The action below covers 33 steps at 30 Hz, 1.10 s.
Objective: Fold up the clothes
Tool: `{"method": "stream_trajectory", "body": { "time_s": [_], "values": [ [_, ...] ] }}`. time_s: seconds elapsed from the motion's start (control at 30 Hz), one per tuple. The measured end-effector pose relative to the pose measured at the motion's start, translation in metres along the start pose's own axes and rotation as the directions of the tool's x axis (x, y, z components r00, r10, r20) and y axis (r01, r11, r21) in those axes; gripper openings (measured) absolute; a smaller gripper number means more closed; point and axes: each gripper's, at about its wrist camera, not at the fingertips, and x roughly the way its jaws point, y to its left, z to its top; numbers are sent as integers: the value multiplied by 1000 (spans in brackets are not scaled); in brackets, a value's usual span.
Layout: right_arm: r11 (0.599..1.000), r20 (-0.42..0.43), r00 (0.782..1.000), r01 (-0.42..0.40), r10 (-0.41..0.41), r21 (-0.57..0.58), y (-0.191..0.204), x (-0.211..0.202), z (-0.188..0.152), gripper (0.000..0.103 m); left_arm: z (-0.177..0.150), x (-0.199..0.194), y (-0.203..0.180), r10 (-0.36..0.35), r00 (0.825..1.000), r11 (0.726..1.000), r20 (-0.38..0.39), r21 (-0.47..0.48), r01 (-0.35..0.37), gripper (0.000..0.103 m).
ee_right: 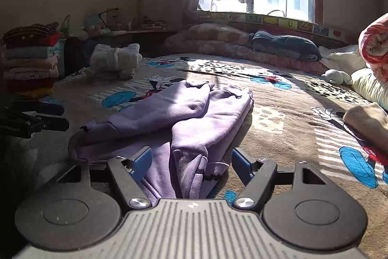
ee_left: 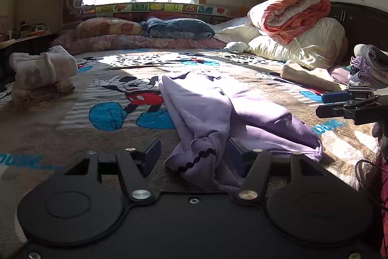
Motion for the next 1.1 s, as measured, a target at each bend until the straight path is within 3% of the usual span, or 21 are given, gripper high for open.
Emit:
{"method": "stream_trajectory", "body": {
  "time_s": [0.23,0.37,0.53,0.63,0.7,0.8,0.83,1.0,1.1],
  "values": [
    [990,-20,999,-40,43,133,-10,31,-10,66,-20,1,-24,43,998,993,-35,110,-39,60],
    [966,-47,994,-83,98,244,-26,51,-15,56,-24,-1,-26,52,998,993,-35,112,-48,60],
    [923,25,991,-130,130,361,-43,56,-14,52,-26,-1,-29,61,997,991,-43,120,-56,60],
    [923,25,988,-152,153,352,-42,59,-13,50,-28,0,-30,68,997,990,-48,125,-61,60],
    [912,-11,980,-182,200,367,-42,66,-14,39,-29,1,-30,68,996,990,-52,129,-61,60],
    [831,4,952,-268,305,487,-57,70,-24,22,-30,4,-32,69,996,989,-63,138,-59,60],
    [825,1,949,-274,315,493,-58,69,-26,17,-31,5,-33,68,995,988,-67,143,-58,60],
    [809,-11,937,-297,350,507,-62,65,-31,15,-34,9,-38,64,994,984,-85,170,-49,60],
    [818,4,941,-296,338,493,-60,56,-29,18,-33,7,-36,64,995,985,-71,162,-52,60]
  ]
}}
